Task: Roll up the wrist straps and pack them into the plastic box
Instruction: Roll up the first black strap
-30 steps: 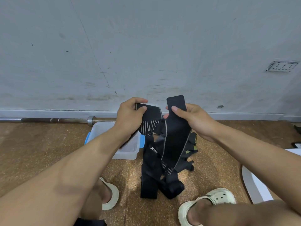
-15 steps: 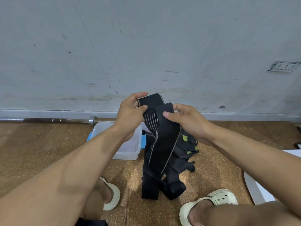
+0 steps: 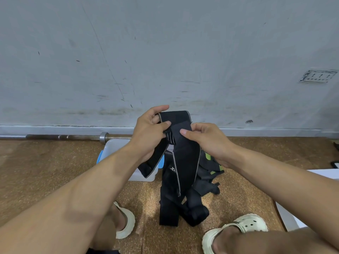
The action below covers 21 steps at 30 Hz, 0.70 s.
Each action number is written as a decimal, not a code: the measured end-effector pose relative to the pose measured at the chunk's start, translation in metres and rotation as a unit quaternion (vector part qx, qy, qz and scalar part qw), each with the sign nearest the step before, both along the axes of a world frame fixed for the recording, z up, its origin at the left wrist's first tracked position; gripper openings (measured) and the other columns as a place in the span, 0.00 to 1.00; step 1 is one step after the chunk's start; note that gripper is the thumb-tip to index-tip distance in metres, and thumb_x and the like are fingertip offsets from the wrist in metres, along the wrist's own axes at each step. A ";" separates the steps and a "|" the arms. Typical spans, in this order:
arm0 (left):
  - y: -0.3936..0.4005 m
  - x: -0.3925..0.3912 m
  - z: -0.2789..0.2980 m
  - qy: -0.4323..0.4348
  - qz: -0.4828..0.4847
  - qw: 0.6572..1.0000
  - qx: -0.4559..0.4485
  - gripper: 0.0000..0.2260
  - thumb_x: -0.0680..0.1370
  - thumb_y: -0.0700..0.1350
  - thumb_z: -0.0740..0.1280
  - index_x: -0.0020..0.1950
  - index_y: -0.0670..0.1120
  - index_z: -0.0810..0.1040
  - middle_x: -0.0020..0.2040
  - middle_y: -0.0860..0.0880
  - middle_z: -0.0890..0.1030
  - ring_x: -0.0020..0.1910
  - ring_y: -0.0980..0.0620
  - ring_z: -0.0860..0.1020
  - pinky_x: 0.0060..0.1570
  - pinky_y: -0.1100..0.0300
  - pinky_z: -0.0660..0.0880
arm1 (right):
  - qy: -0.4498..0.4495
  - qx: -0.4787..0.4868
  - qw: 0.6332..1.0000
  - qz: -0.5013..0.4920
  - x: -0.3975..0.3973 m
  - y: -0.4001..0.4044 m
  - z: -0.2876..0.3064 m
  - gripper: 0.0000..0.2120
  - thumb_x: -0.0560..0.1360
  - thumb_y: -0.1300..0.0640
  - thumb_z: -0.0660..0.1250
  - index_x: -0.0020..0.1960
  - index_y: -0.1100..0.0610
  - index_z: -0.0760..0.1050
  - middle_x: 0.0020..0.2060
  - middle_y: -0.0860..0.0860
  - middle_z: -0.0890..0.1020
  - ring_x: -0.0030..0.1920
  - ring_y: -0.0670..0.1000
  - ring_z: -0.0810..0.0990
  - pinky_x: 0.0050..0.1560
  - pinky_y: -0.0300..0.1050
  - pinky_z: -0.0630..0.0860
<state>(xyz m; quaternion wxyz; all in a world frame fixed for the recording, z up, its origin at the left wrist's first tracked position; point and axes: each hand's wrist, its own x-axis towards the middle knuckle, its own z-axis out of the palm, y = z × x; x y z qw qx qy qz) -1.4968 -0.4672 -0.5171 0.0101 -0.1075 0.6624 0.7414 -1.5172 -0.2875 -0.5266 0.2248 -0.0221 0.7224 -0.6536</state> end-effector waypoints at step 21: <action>0.003 0.003 0.000 0.001 0.001 1.000 0.015 0.22 0.76 0.28 0.71 0.66 0.47 0.77 0.52 0.44 0.87 0.55 0.42 0.85 0.57 0.46 0.82 | -0.001 0.038 0.999 0.003 -0.003 0.001 -0.002 0.16 0.79 0.53 0.72 0.56 0.67 0.82 0.50 0.58 0.88 0.53 0.57 0.87 0.63 0.57 0.80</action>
